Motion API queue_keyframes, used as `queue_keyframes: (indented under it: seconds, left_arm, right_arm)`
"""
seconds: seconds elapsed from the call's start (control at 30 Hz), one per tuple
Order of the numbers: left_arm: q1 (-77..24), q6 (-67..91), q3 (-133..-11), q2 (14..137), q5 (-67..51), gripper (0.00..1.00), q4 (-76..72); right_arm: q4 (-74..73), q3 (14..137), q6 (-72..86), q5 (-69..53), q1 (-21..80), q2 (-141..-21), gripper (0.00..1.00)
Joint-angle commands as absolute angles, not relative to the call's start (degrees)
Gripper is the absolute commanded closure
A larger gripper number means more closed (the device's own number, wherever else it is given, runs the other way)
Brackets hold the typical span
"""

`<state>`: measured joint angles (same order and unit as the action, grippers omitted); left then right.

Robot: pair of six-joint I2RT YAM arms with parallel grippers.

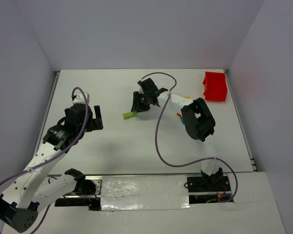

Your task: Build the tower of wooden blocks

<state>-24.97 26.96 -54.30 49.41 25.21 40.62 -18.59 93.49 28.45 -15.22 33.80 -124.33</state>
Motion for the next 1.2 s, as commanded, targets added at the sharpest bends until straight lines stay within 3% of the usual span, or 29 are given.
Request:
queue_keyframes:
  seconds: [0.0, 0.97, 1.17]
  left_arm:
    - [-24.70, 25.75, -54.32, 49.48, 25.05, 0.01, 38.58]
    - [-24.70, 25.66, -54.23, 49.66, 24.78, 0.01, 38.58]
    - [-24.70, 25.66, -54.23, 49.57, 24.87, 0.00, 38.58]
  right_arm:
    - [-16.88, 96.06, 27.51, -17.05, 33.31, -125.59, 0.53]
    - [-17.75, 96.94, 27.69, -17.84, 33.14, -126.21, 0.53]
    - [-17.32, 92.83, 28.30, -13.89, 31.64, -121.83, 0.49]
